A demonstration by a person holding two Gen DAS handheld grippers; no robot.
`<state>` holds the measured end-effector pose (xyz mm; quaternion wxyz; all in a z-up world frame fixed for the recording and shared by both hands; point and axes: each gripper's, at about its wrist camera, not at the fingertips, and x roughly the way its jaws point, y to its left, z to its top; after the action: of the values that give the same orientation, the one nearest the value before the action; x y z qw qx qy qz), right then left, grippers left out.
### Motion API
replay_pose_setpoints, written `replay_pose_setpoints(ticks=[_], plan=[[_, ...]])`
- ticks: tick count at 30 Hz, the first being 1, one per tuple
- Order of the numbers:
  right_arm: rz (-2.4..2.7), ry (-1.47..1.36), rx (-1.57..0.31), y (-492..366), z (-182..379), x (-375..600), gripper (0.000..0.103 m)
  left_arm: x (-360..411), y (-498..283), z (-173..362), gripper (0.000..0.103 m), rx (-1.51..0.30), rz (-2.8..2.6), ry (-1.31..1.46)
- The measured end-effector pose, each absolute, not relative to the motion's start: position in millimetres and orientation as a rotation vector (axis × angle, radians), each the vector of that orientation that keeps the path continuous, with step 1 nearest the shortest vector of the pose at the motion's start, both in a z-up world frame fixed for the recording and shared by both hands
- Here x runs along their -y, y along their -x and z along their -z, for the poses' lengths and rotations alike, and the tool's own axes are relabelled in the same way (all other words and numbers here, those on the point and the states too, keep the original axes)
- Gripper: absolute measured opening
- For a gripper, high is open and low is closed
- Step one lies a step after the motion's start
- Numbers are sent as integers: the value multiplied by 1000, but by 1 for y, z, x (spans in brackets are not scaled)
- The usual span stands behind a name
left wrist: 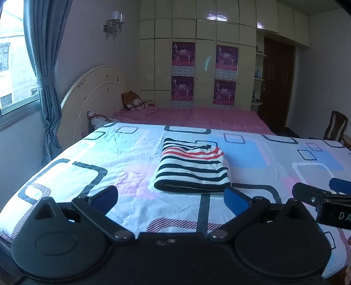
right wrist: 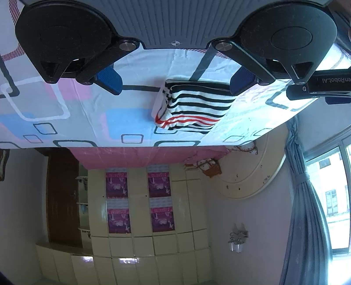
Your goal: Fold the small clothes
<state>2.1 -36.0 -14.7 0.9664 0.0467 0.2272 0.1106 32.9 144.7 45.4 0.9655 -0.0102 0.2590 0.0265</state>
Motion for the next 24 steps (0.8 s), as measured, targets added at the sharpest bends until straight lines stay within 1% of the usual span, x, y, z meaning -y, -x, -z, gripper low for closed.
replay_pose_setpoints(ticks=[24], plan=[[-249,-106,-456,-3,17,43,103,-142,-31,-48,103,-517,-64,16]])
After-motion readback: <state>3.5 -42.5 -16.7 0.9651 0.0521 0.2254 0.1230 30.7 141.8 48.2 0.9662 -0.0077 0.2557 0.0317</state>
